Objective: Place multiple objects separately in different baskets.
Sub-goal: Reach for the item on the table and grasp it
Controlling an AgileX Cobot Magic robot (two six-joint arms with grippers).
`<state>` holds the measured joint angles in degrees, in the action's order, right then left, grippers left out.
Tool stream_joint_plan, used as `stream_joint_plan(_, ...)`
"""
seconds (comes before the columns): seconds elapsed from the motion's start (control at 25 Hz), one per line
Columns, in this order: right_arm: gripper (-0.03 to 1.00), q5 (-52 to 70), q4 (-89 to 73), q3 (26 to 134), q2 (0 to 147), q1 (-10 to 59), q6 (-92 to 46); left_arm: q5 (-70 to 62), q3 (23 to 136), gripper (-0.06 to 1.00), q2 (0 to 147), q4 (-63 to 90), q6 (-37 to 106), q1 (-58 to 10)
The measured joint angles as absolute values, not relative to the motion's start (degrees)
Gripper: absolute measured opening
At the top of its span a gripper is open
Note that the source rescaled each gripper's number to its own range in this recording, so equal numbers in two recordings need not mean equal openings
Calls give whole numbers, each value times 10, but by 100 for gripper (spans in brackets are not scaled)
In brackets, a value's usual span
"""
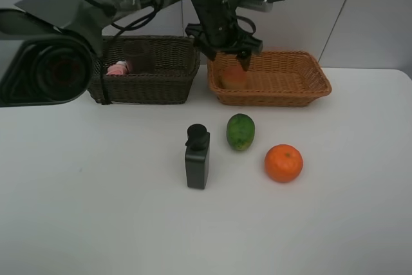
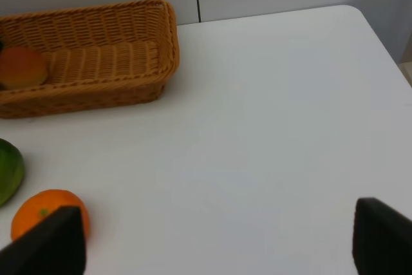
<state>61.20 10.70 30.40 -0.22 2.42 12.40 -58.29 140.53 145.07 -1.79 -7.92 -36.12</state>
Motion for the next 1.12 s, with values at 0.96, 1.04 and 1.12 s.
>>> stream_joint_plan(0.96, 75, 612, 107, 304, -2, 24, 124, -685, 1407, 100, 1344, 18, -146, -426)
stream_joint_plan(1.04, 75, 612, 107, 304, -2, 24, 124, -685, 1397, 100, 1333, 19, -169, -429)
stream_joint_plan(1.12, 75, 612, 107, 304, -2, 24, 124, -685, 1374, 100, 1318, 20, -190, -431)
